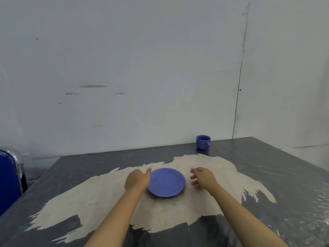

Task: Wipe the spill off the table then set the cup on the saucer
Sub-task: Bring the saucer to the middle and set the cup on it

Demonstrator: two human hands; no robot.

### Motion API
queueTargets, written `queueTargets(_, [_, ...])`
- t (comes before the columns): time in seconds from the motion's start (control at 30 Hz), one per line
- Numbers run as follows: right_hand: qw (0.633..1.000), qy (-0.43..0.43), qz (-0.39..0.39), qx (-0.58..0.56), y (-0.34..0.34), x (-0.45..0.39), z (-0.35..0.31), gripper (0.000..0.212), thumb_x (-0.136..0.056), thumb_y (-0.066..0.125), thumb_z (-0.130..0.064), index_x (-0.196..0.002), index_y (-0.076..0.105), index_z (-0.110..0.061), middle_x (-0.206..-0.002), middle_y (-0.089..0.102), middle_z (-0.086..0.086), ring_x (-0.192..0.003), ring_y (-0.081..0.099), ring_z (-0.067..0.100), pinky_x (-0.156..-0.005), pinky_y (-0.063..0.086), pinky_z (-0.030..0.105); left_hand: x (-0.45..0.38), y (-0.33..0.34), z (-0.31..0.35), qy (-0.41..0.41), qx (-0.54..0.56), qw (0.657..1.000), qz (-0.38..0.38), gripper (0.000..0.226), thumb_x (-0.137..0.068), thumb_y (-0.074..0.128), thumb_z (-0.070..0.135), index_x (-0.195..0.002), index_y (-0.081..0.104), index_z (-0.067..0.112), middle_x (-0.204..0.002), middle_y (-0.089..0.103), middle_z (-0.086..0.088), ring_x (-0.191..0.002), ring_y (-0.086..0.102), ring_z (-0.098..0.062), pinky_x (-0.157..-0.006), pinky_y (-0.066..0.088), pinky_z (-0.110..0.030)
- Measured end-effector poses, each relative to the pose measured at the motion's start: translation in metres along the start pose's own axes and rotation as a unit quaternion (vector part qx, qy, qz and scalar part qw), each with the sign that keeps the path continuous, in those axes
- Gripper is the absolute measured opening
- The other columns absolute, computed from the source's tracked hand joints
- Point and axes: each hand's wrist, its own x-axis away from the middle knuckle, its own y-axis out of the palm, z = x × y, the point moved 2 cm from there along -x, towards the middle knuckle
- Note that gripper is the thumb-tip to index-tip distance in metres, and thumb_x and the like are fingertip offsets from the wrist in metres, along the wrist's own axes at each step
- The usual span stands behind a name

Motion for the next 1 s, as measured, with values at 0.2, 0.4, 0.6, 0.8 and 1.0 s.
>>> queueTargets(0.2, [0.999,0.01,0.026,-0.026,-0.044,-0.015,0.009,0.032,-0.1,0.049,-0.025,-0.118,0.061,-0.003,-0.107,0.068,0.016,-0.077,0.066,0.024,-0.069,0.055,0.032,-0.002,0.039,0.072,0.092,-0.029,0.995,0.007,0.057,-0.095,0.036,0.053,-0.106,0.068,0.007,-0.112,0.071,-0.011,-0.108,0.063,-0.03,-0.086,0.048,-0.034])
queueTargets(0.4, [0.998,0.024,0.054,-0.018,-0.085,-0.042,0.023,0.032,-0.1,0.048,-0.023,-0.12,0.062,-0.002,-0.107,0.068,0.018,-0.077,0.065,0.025,-0.067,0.054,0.032,-0.003,0.107,0.132,0.18,-0.017,0.983,-0.025,0.048,-0.095,0.044,0.045,-0.12,0.06,0.008,-0.127,0.061,-0.009,-0.12,0.053,-0.028,-0.101,0.044,-0.039])
queueTargets(0.6, [0.997,0.033,0.068,0.003,-0.104,-0.085,0.035,0.033,-0.099,0.049,-0.021,-0.122,0.063,-0.003,-0.107,0.069,0.016,-0.073,0.065,0.023,-0.063,0.053,0.026,-0.023,0.157,0.158,0.2,-0.044,0.977,-0.061,0.058,-0.097,0.041,0.046,-0.142,0.041,0.009,-0.153,0.036,-0.009,-0.142,0.032,-0.026,-0.117,0.031,-0.038])
queueTargets(0.8, [0.996,0.029,0.061,-0.052,-0.099,-0.137,0.034,0.035,-0.1,0.05,-0.023,-0.126,0.058,0.0,-0.104,0.068,0.015,-0.072,0.067,0.021,-0.059,0.054,0.024,-0.051,0.185,0.16,0.172,-0.087,0.977,-0.089,0.07,-0.099,0.029,0.051,-0.155,0.016,0.011,-0.164,0.007,-0.01,-0.153,0.005,-0.026,-0.123,0.007,-0.047])
queueTargets(1.0, [0.987,0.028,0.066,-0.141,-0.085,-0.175,0.021,0.038,-0.097,0.056,-0.029,-0.128,0.051,-0.007,-0.103,0.066,0.015,-0.074,0.067,0.021,-0.065,0.059,0.03,-0.054,0.204,0.153,0.187,-0.131,0.973,-0.035,0.07,-0.099,0.022,0.053,-0.153,0.022,0.009,-0.163,0.015,-0.01,-0.152,0.01,-0.025,-0.122,0.0,-0.05])
